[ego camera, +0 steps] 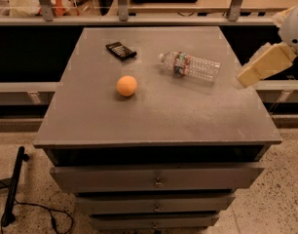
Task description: Pick rxbar chocolate
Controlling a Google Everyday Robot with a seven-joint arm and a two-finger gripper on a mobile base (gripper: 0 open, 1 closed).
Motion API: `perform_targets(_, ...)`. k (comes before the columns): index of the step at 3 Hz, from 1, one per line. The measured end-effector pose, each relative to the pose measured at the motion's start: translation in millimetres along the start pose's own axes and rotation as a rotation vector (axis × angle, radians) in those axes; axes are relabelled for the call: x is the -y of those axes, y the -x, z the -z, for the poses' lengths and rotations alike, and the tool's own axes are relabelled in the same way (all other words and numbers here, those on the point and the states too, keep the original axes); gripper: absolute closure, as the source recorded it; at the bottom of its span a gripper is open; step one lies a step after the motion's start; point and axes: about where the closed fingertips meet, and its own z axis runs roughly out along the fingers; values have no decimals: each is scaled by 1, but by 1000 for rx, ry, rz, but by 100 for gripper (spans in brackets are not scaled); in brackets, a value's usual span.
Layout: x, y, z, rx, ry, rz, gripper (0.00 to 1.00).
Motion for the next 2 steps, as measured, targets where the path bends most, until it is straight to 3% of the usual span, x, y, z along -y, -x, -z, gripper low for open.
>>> perform_targets(1, 2, -1, -27, 47, 48, -33, 0)
perform_targets(2, -2, 9, -54, 117, 104, 3, 0)
